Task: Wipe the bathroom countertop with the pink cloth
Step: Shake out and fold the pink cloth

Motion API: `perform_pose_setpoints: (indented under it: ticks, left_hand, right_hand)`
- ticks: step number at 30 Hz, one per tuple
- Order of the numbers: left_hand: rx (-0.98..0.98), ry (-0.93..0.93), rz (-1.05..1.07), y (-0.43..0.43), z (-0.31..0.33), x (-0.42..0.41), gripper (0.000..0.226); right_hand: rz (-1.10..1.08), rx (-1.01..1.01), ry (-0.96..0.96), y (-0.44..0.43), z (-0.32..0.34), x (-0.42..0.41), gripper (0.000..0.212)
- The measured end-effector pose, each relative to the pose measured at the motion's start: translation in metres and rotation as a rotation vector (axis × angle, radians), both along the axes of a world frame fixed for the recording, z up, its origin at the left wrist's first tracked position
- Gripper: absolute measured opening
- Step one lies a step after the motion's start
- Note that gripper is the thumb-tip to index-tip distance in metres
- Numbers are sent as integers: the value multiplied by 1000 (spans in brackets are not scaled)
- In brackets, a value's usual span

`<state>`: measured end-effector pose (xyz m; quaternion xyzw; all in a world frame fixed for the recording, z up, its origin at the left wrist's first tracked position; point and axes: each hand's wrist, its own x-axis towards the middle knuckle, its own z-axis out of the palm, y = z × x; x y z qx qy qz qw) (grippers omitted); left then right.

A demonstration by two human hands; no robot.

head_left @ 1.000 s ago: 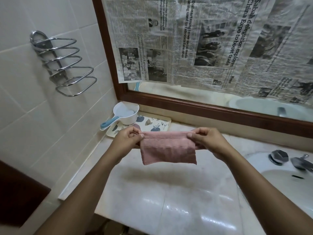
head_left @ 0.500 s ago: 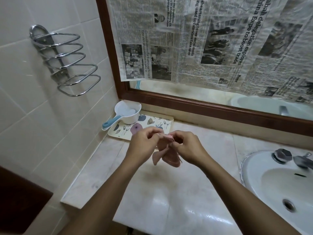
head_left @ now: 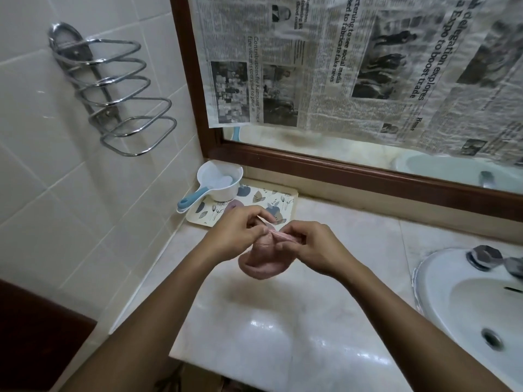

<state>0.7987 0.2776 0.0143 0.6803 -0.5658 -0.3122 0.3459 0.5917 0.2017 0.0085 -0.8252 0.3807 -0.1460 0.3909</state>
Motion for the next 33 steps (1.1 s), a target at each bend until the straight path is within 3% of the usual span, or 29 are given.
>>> perform_pose_setpoints:
  ticks: [3, 6, 11, 14, 17, 20, 23, 26, 28, 31, 33]
  left_hand:
    - [-35, 161, -14, 6, -1, 7, 22]
    - [28, 345, -100, 17, -10, 11, 34]
    - [94, 348, -53, 25, -36, -2, 15]
    - [229, 186, -29, 29, -53, -4, 7]
    - [205, 82, 55, 25, -52, -3, 14]
    - [44, 151, 141, 12, -28, -7, 36]
    - [-15, 216, -2, 4, -6, -15, 58]
    - [-109, 300, -88, -2, 1, -21, 26]
    - [-177, 302, -21, -2, 5, -24, 9]
    - [-187, 188, -16, 0, 14, -27, 9]
    - [-179, 154, -33, 3, 17, -26, 9]
  right_hand:
    - [-1, 22, -58, -8, 2, -3, 7]
    - [15, 182, -221, -18, 10, -11, 8]
    - [-96, 341, -497, -34, 28, -27, 8]
    - [-155, 329, -548, -40, 42, -34, 12]
    - [-149, 268, -499, -45, 48, -39, 10]
    - [-111, 280, -427, -43, 45, -39, 15]
    - [-77, 354, -435, -36, 43, -37, 14]
    - [-49, 388, -436, -34, 39, -35, 14]
    - [0, 283, -322, -34, 39, -38, 21]
    - [92, 180, -183, -26, 48, -37, 44]
    - [80, 96, -197, -22, 54, -32, 33]
